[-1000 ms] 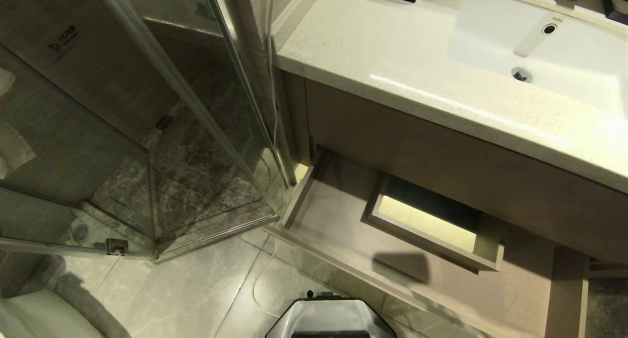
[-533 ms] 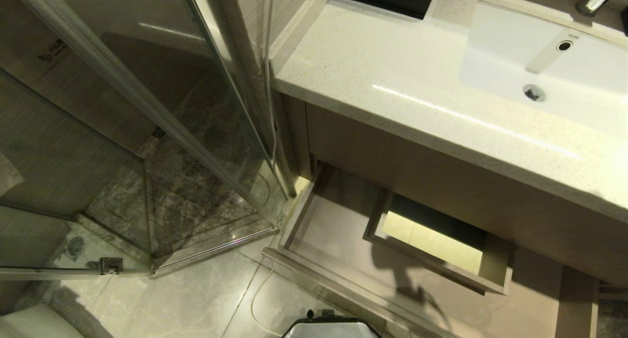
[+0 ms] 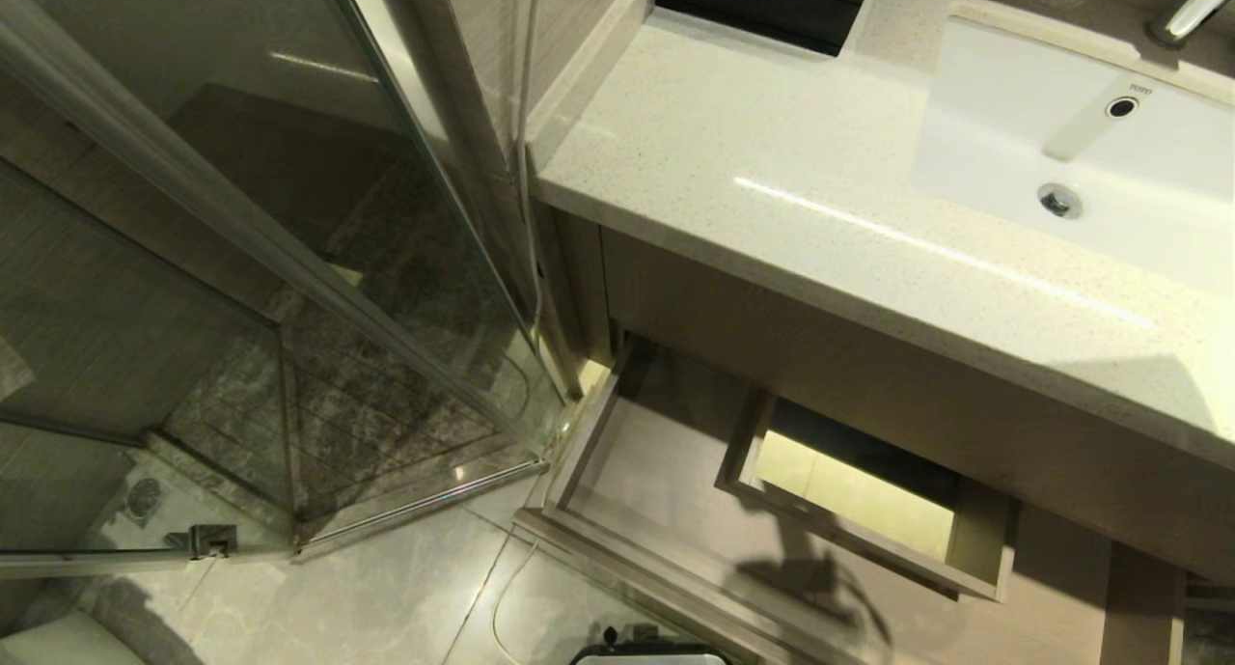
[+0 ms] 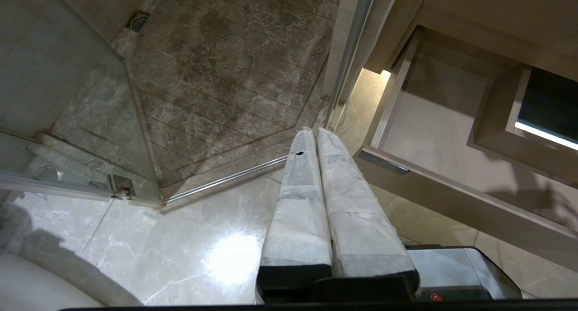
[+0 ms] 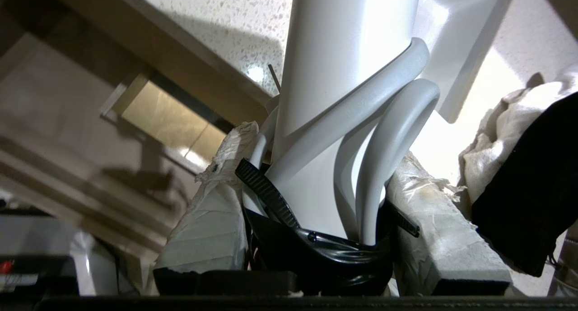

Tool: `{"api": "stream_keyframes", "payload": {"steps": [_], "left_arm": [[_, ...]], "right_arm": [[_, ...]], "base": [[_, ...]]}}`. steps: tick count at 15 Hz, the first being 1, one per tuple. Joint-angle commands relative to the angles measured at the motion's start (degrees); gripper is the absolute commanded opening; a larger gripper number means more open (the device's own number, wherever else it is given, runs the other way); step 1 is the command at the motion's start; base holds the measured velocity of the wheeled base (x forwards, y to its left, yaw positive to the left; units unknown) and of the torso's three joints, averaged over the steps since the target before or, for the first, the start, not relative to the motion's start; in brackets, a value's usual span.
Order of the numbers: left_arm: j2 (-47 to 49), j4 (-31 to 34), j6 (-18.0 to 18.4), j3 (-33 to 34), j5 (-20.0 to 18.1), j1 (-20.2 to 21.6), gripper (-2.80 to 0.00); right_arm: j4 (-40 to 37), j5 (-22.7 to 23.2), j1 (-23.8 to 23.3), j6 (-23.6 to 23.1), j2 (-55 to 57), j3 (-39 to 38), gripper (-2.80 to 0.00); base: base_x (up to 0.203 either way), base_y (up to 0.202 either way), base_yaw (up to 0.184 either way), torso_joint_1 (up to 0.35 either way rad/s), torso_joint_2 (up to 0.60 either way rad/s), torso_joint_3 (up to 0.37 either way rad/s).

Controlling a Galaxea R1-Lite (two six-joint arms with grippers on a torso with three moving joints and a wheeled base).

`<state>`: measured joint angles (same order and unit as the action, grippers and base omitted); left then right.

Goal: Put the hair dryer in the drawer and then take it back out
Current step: Place it on the countertop

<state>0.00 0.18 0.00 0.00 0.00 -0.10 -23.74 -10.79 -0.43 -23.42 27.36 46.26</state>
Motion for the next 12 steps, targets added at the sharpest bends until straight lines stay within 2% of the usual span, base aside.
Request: {"api": "stream_keyframes", "payload": {"steps": [1,2,5,12], "left_arm": [[0.0,-0.01,0.0,0.0,0.0,0.01,-2.8],[0.0,-0.01,0.0,0.09,0.0,0.01,-2.8],[0.0,-0.01,0.0,0.0,0.0,0.01,-2.8],[0.0,-0.01,0.0,0.0,0.0,0.01,-2.8]], "right_arm": [[-4.47,-0.13,5.44,-0.2,8.73,5.54,-2.8],[-5.35,0.76,9.74,-0.14,12.33,8.22,-2.8],[-4.5,3.4,16.15,-0.05,23.07,14.67,-2.8],[3.71,6.2,24.73,0.23,49.91,33.19,-2.8]], "base": [[0.0,0.0,0.0,0.0,0.0,0.0],[0.0,0.0,0.0,0.0,0.0,0.0],[0.0,0.0,0.0,0.0,0.0,0.0],[0.0,0.0,0.0,0.0,0.0,0.0]]}}
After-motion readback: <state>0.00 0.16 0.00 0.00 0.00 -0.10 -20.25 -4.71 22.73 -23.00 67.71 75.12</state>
